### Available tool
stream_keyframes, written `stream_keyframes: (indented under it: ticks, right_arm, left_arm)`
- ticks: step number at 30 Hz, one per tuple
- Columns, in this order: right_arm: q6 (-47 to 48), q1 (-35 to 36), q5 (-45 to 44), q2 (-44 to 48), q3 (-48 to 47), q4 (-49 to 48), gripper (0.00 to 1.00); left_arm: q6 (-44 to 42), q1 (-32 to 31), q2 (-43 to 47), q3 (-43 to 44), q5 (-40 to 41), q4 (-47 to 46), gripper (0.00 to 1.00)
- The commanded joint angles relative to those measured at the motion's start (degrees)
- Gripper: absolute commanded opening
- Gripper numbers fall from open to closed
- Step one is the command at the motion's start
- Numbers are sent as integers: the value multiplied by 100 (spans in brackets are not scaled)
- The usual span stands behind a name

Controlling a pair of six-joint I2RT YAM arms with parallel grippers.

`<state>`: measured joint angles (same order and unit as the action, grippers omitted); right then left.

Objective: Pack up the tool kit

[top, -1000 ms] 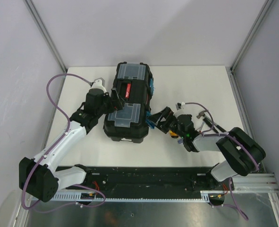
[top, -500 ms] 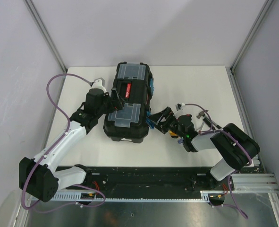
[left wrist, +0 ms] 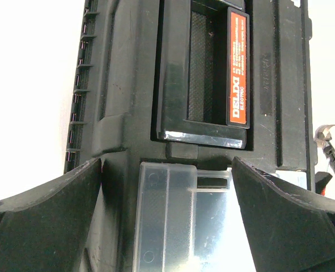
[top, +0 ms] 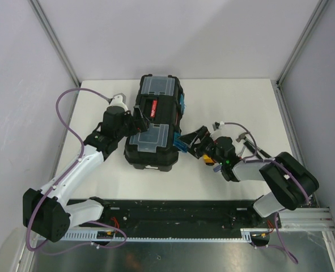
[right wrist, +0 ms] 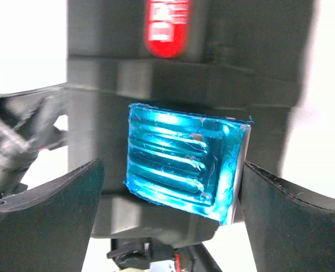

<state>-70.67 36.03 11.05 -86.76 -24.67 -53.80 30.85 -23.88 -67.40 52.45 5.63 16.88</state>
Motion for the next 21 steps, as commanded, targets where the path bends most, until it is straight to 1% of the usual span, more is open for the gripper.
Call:
stream_keyframes:
  ticks: [1, 8, 12, 17, 21]
  right_arm:
    - [-198, 125, 613, 578, -606, -1310, 99]
    - [-55, 173, 599, 509, -652, -824, 99]
    - [123, 174, 469, 646, -653, -384, 99]
    - [535, 116, 410, 1059, -654, 97, 99]
    - [948, -49, 190, 1640, -671, 985, 99]
  left_arm:
    - [-624, -137, -458, -494, -117, 1856, 98]
    - [-661, -135, -455, -481, -180, 1858, 98]
    - [-662, -136, -448, -489, -177, 1858, 98]
    - [-665, -140, -465, -480, -176, 1856, 98]
    - [-668, -135, -460, -469, -168, 1855, 98]
